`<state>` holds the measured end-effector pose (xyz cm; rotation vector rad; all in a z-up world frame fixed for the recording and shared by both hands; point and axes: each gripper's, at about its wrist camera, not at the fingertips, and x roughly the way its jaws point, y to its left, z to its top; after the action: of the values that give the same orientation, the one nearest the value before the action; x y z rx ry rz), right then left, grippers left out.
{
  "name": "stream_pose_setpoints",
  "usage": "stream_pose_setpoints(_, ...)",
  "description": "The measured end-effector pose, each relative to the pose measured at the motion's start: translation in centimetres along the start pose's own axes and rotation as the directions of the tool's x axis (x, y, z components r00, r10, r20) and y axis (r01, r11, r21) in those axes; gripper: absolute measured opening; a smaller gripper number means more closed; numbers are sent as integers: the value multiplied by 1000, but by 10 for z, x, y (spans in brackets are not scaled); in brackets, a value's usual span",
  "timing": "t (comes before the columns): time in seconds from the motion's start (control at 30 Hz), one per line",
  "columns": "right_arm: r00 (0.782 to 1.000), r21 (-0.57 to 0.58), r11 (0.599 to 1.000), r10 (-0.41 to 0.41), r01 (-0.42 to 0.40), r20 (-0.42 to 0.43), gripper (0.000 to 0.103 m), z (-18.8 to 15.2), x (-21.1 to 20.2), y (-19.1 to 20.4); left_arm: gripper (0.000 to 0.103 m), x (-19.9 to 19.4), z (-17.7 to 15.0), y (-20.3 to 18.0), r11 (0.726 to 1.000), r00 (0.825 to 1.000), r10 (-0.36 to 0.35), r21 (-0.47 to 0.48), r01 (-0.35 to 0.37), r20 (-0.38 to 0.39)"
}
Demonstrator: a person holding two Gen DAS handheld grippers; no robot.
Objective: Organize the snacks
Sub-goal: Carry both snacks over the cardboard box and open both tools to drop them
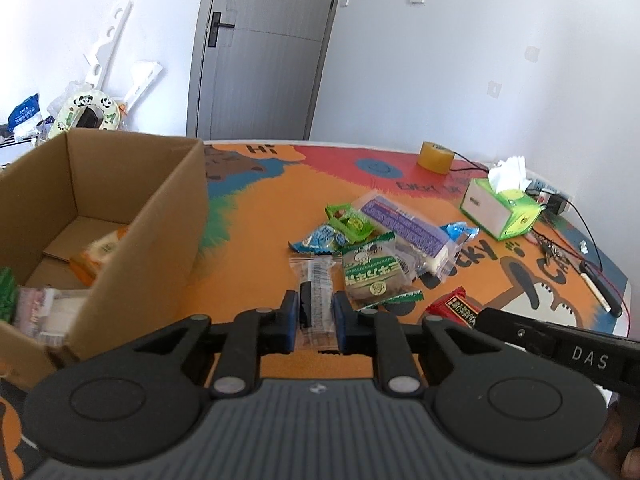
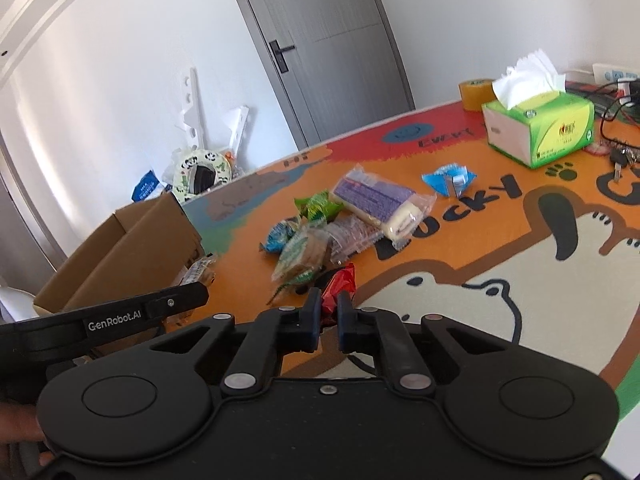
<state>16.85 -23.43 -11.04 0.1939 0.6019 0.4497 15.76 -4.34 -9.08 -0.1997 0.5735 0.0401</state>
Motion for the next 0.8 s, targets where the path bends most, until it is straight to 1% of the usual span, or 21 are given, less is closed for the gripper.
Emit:
stream_pose_setpoints(0.23,999,-2,1000,24,-24,41,9,8,-13,7,18,-17,9,3,1000,999,3,-5,-3,43)
stream_pose_setpoints(0.4,998,-14,999,47,-46,53,9,13,-15,17,18,-31,16,8,1000,997,6,-11,-5,77)
stream_pose_setpoints(0.53,996,-33,997,67,-65,63,9,18,-14,31,18,-41,22,15,1000,994,11,-19,-9,107)
stream_pose_setpoints(0.8,990,-81,991,109,-102,89,9,33,-12,63,18,-59,34,44,997,988,39,-66,-29,150)
